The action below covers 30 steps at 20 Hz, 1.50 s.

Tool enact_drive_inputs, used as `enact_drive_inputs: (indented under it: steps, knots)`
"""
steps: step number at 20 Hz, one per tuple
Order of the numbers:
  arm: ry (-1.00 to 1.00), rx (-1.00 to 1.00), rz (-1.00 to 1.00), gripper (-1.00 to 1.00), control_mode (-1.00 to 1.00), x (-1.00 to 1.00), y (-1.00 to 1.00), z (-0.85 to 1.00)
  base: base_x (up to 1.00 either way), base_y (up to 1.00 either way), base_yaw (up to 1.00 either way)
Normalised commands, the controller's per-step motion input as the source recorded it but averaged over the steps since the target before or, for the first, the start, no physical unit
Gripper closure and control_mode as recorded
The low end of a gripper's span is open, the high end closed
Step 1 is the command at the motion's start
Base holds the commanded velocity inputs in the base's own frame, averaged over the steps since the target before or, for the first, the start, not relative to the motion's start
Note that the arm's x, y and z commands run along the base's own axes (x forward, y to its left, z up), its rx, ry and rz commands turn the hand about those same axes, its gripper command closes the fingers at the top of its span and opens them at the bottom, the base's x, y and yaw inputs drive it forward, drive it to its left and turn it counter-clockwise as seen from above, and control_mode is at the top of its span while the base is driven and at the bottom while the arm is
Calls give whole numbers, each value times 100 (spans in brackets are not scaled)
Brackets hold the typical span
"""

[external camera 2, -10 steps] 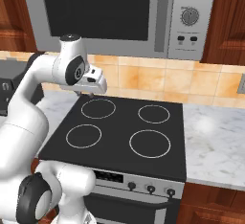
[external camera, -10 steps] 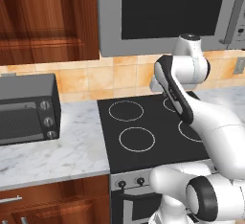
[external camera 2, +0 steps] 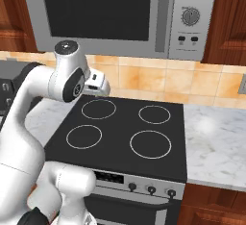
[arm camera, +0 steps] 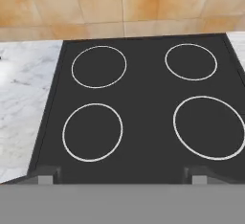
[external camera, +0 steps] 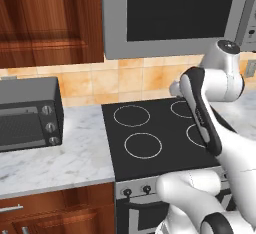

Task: Open the microwave door.

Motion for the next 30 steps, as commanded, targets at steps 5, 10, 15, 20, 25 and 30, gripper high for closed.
enact_drive_inputs:
  steps: [5,10,15,20,25,30]
  knots:
    - [-33,0,0,-100,-100,-35,-11,59,0,0,0]
    - [-14,0,0,-100,-100,-12,-22,78,0,0,0]
    - [0,0,-3,-100,-100,0,-41,91,0,0,0]
    - [0,0,-7,-100,-100,0,-63,60,0,0,0]
    - [-6,0,-7,-100,-100,0,-73,23,0,0,0]
    - [-18,0,-4,-100,-100,0,-56,3,0,0,0]
